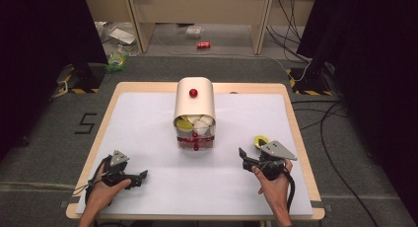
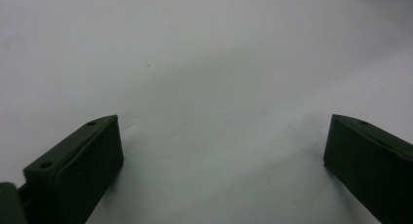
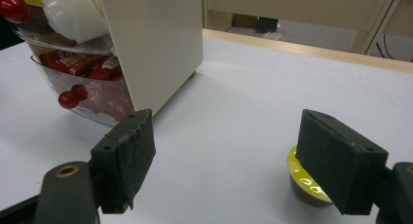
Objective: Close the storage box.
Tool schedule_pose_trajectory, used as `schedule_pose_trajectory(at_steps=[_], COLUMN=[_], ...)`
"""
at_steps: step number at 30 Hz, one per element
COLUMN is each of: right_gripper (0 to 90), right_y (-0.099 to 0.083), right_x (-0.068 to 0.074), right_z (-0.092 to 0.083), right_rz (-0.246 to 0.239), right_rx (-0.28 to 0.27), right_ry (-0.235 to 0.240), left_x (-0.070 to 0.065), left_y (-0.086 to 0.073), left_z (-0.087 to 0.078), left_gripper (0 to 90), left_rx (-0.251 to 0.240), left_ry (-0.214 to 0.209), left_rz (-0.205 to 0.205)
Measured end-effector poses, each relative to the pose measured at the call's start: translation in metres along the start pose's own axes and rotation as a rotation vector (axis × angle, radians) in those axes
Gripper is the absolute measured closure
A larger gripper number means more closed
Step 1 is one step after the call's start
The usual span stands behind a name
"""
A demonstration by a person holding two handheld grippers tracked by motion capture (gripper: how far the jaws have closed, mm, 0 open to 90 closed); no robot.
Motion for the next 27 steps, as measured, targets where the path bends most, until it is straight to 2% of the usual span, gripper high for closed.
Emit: schedule_pose_trajectory(at_steps=[27], right_gripper=[17.5], right_y=[-0.018], right_x=[-0.016], right_z=[-0.012], right_rz=[0.019], right_rx=[0.040], right_ry=[-0.025], left_x=[0.000], left_y=[0.000], left_z=[0.000], left_gripper=[0.1], left_rx=[0.000], left_ry=[0.000], left_rz=[-0.001])
Point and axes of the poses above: each handheld gripper's, and its own axes: z roughly forward along the jaws, y roughly out of its top, x roughly to its left, the point moved 1 cm from there along z, roughly forward along the jaws, and after that the axes turned 12 degrees about -y, right-handed, at the moved point
